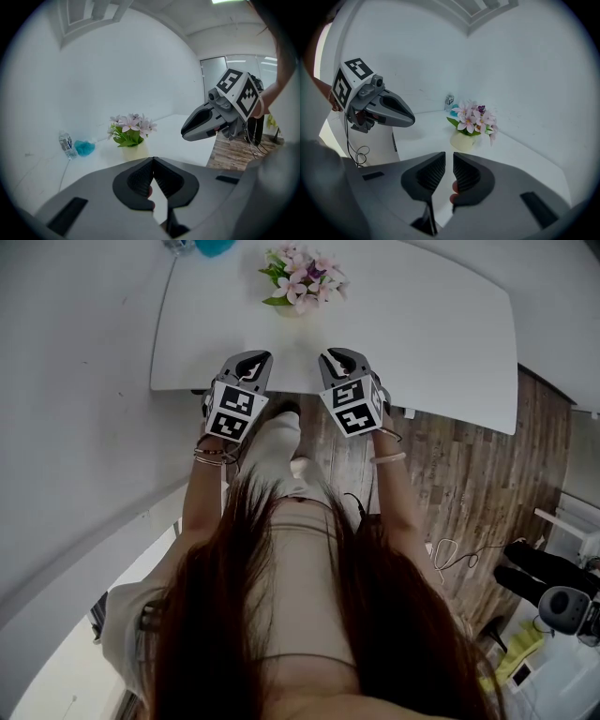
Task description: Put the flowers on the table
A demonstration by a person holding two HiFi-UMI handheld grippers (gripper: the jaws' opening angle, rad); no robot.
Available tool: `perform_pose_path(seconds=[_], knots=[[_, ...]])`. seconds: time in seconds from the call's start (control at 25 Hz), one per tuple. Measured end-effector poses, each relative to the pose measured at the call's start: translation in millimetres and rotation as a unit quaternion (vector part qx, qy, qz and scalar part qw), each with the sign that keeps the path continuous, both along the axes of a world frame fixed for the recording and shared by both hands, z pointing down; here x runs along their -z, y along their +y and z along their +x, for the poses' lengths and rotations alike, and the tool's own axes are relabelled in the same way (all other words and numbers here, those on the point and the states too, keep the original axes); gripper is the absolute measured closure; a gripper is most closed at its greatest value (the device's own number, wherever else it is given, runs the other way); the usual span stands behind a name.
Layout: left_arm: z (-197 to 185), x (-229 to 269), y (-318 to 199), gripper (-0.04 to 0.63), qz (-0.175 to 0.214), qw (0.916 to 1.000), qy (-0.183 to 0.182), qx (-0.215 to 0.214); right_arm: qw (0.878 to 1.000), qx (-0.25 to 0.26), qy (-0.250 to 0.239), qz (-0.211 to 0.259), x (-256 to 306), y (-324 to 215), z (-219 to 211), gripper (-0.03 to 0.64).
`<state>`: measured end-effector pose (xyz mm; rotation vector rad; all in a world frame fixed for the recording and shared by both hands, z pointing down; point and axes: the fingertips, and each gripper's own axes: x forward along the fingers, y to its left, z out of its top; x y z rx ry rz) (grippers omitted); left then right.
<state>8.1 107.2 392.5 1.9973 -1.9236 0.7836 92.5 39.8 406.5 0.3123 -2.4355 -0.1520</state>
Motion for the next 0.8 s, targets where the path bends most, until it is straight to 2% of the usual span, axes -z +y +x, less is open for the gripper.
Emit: perform_pose_path(seconds=[0.28, 0.8], knots=[[18.5, 5.9, 16.5, 0.592, 0.019, 0.9996, 0.009, 0.020, 1.000, -0.006, -0.008, 0.022, 8.6, 12.8, 18.2, 0.575], [70.5, 38.8, 39.5, 0.592, 0.058, 0.9981, 0.011, 0.015, 0.998, -0.001, -0.028, 0.054, 42.4, 40.0, 59.2, 0.591]])
